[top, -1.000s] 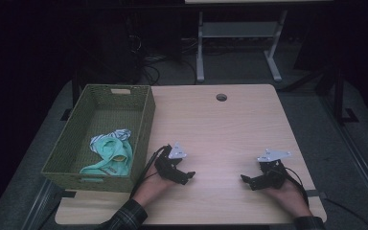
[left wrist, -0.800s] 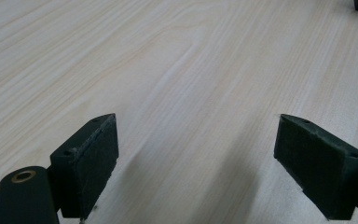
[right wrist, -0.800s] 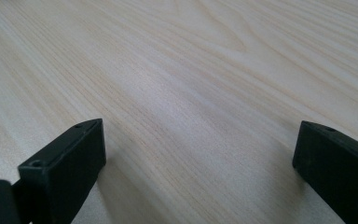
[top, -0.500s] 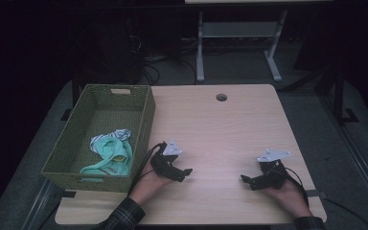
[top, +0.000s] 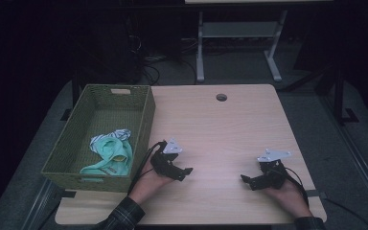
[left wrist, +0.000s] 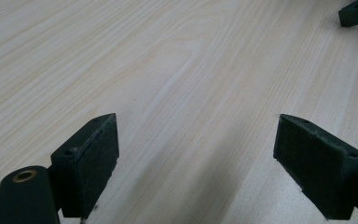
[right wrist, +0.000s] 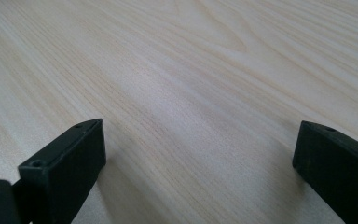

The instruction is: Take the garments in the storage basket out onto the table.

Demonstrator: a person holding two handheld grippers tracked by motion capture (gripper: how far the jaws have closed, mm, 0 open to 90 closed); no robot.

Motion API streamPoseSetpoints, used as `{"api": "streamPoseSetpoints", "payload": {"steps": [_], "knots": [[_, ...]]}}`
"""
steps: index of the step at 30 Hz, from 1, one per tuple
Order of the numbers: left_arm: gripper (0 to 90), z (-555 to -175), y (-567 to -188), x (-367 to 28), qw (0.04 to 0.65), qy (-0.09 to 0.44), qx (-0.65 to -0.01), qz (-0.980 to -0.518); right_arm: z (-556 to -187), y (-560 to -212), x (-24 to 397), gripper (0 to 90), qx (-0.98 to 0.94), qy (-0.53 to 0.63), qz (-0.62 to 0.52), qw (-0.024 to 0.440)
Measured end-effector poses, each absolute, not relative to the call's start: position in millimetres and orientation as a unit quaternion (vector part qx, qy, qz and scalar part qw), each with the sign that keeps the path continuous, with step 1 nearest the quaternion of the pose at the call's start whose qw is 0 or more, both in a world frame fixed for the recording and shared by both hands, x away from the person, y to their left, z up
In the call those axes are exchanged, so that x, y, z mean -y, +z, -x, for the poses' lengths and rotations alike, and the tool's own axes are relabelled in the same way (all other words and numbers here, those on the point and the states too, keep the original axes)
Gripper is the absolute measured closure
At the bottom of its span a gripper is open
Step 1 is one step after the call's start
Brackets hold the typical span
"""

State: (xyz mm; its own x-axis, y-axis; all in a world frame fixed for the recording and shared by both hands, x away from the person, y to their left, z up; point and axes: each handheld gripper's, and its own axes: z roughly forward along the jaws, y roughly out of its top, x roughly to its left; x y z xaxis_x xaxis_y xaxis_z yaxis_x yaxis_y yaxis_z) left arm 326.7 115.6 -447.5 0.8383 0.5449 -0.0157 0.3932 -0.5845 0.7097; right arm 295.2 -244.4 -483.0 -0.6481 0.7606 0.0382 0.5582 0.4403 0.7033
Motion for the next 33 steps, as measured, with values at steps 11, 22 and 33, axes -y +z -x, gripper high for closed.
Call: {"api": "streamPoseSetpoints", "payload": {"steps": [11, 22, 33], "knots": [[13.5, -327.3, -443.0, -116.4, 0.372, 0.096, -0.273, -0.882, -295.2, -483.0, 244.4, 2.3, -0.837, 0.353, -0.394, 0.143], [13.5, -328.6, -436.0, -118.6, 0.380, 0.086, -0.280, -0.877, -295.2, -483.0, 244.4, 2.2, -0.837, 0.353, -0.394, 0.143], [13.5, -327.6, -426.4, -118.3, 0.377, 0.086, -0.281, -0.878, -295.2, -483.0, 244.4, 2.2, -0.836, 0.353, -0.394, 0.143]]}}
